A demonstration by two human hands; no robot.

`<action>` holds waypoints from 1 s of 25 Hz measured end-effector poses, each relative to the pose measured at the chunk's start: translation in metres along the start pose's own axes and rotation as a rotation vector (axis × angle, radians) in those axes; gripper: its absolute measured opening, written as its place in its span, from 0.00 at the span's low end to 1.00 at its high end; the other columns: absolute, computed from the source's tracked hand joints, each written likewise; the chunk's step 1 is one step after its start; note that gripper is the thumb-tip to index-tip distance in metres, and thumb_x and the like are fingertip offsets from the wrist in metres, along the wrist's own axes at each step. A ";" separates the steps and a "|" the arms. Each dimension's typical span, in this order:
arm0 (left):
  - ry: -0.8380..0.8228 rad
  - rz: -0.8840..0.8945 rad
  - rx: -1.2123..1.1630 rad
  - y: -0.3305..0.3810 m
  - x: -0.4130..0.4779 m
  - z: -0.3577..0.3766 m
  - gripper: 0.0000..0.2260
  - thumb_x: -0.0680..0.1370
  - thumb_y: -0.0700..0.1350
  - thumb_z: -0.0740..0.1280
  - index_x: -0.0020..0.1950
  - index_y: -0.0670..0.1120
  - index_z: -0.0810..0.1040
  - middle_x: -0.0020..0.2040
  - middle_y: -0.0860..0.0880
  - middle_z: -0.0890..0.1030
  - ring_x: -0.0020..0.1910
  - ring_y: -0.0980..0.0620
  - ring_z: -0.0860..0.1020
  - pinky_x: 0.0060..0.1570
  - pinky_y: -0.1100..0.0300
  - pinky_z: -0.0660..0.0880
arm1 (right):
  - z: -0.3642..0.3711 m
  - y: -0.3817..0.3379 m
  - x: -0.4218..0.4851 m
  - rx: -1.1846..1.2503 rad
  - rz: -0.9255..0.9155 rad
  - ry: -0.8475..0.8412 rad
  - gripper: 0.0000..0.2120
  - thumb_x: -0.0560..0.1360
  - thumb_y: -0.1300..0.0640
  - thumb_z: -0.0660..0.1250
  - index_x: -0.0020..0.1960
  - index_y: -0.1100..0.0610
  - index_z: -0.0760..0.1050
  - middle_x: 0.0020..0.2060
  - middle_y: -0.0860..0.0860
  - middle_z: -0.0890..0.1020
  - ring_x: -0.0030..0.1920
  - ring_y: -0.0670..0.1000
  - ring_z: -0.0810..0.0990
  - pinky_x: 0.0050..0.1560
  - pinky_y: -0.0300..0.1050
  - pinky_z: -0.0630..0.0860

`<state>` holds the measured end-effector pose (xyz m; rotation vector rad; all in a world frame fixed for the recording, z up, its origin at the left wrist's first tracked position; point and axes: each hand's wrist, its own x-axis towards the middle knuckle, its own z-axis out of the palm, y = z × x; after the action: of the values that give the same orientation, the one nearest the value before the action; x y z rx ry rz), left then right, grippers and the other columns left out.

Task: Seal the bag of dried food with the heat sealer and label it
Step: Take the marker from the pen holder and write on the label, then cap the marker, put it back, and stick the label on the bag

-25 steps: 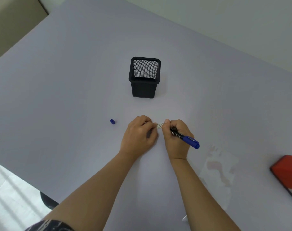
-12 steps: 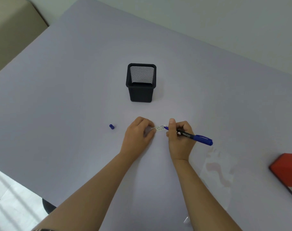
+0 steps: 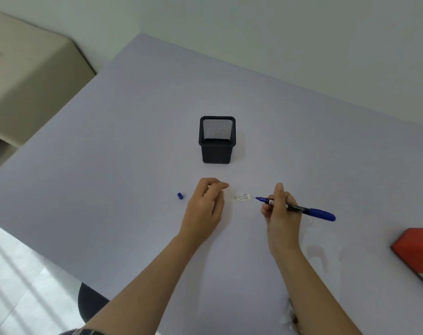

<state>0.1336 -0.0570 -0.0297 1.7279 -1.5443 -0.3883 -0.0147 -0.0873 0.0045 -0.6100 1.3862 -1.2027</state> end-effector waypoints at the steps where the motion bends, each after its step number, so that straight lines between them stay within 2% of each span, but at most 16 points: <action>1: 0.054 0.061 0.054 0.008 -0.004 -0.020 0.08 0.76 0.37 0.63 0.53 0.39 0.80 0.52 0.43 0.77 0.43 0.54 0.75 0.41 0.70 0.72 | -0.004 -0.015 -0.014 0.058 0.023 0.007 0.17 0.78 0.50 0.61 0.33 0.57 0.70 0.21 0.45 0.75 0.24 0.42 0.74 0.31 0.32 0.76; 3: 0.080 0.003 0.164 0.004 -0.013 -0.034 0.09 0.75 0.36 0.66 0.54 0.40 0.80 0.56 0.41 0.76 0.40 0.49 0.76 0.38 0.61 0.76 | -0.021 -0.028 -0.031 0.156 0.080 0.020 0.17 0.78 0.52 0.60 0.34 0.59 0.71 0.23 0.47 0.76 0.24 0.43 0.76 0.29 0.32 0.76; 6: -0.085 -0.216 0.375 -0.037 -0.009 -0.047 0.14 0.77 0.39 0.66 0.62 0.41 0.77 0.64 0.36 0.71 0.49 0.39 0.77 0.46 0.48 0.77 | -0.017 -0.033 -0.034 0.103 0.080 -0.059 0.13 0.78 0.55 0.62 0.36 0.58 0.70 0.27 0.49 0.79 0.25 0.43 0.76 0.30 0.33 0.76; 7: -0.177 -0.236 0.418 -0.048 -0.010 -0.048 0.14 0.77 0.39 0.65 0.63 0.41 0.76 0.64 0.36 0.71 0.52 0.37 0.76 0.49 0.48 0.76 | -0.015 -0.036 -0.036 0.070 0.056 -0.075 0.13 0.77 0.55 0.63 0.35 0.57 0.69 0.27 0.49 0.79 0.26 0.43 0.75 0.31 0.32 0.76; 9: -0.269 -0.270 0.428 -0.057 -0.012 -0.048 0.12 0.77 0.36 0.62 0.59 0.38 0.77 0.60 0.37 0.74 0.52 0.40 0.75 0.49 0.54 0.73 | -0.012 -0.043 -0.042 0.044 0.005 -0.097 0.15 0.76 0.56 0.65 0.33 0.56 0.67 0.25 0.48 0.78 0.26 0.43 0.74 0.32 0.32 0.76; 10: -0.264 -0.299 0.376 -0.051 -0.014 -0.048 0.10 0.78 0.35 0.61 0.57 0.37 0.78 0.57 0.38 0.76 0.51 0.43 0.75 0.48 0.57 0.70 | -0.015 -0.050 -0.048 0.041 -0.028 -0.094 0.16 0.76 0.57 0.65 0.32 0.56 0.65 0.24 0.48 0.76 0.26 0.43 0.74 0.33 0.33 0.76; 12: -0.134 -0.398 0.166 -0.016 -0.014 -0.052 0.10 0.78 0.36 0.62 0.55 0.39 0.80 0.54 0.42 0.80 0.50 0.46 0.78 0.50 0.62 0.69 | -0.023 -0.065 -0.061 0.042 -0.083 -0.082 0.17 0.75 0.58 0.66 0.31 0.56 0.64 0.22 0.46 0.73 0.26 0.43 0.74 0.32 0.33 0.76; 13: -0.068 -0.491 -0.021 0.007 -0.012 -0.056 0.10 0.78 0.37 0.62 0.55 0.42 0.81 0.52 0.44 0.81 0.50 0.48 0.79 0.51 0.63 0.71 | -0.025 -0.071 -0.065 0.044 -0.103 -0.090 0.17 0.75 0.59 0.66 0.31 0.56 0.64 0.22 0.46 0.72 0.26 0.43 0.74 0.32 0.33 0.76; 15: -0.088 -0.666 -0.544 0.062 -0.014 -0.068 0.10 0.77 0.37 0.63 0.54 0.46 0.80 0.48 0.48 0.83 0.47 0.54 0.81 0.52 0.63 0.76 | -0.026 -0.081 -0.073 0.048 -0.129 -0.122 0.17 0.75 0.60 0.66 0.31 0.56 0.64 0.22 0.46 0.72 0.26 0.43 0.74 0.31 0.33 0.75; 16: -0.116 -0.690 -0.745 0.085 -0.018 -0.076 0.09 0.77 0.37 0.64 0.53 0.47 0.80 0.44 0.48 0.84 0.44 0.54 0.82 0.50 0.63 0.79 | -0.025 -0.085 -0.076 0.047 -0.138 -0.133 0.17 0.75 0.60 0.66 0.30 0.56 0.64 0.22 0.46 0.72 0.26 0.43 0.74 0.31 0.33 0.75; 17: -0.149 -0.673 -0.834 0.101 -0.022 -0.082 0.07 0.78 0.38 0.64 0.52 0.46 0.80 0.41 0.48 0.84 0.40 0.55 0.82 0.46 0.64 0.80 | -0.024 -0.088 -0.079 0.044 -0.148 -0.136 0.17 0.75 0.61 0.66 0.30 0.56 0.65 0.22 0.46 0.72 0.25 0.43 0.74 0.30 0.33 0.74; 20: -0.185 -0.629 -0.861 0.124 -0.028 -0.091 0.08 0.79 0.41 0.63 0.47 0.45 0.82 0.36 0.51 0.83 0.34 0.56 0.79 0.37 0.67 0.78 | -0.025 -0.093 -0.087 0.009 -0.185 -0.143 0.16 0.75 0.61 0.66 0.31 0.56 0.65 0.23 0.49 0.72 0.25 0.44 0.74 0.31 0.34 0.75; 25: -0.211 -0.576 -0.821 0.139 -0.030 -0.093 0.08 0.78 0.43 0.63 0.46 0.47 0.82 0.36 0.52 0.82 0.34 0.58 0.78 0.37 0.68 0.77 | -0.027 -0.094 -0.093 -0.038 -0.198 -0.151 0.14 0.75 0.60 0.66 0.32 0.57 0.67 0.22 0.47 0.73 0.26 0.44 0.75 0.32 0.35 0.76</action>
<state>0.0923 0.0071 0.1220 1.4311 -0.7753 -1.3206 -0.0449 -0.0283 0.1223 -0.8635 1.2455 -1.2614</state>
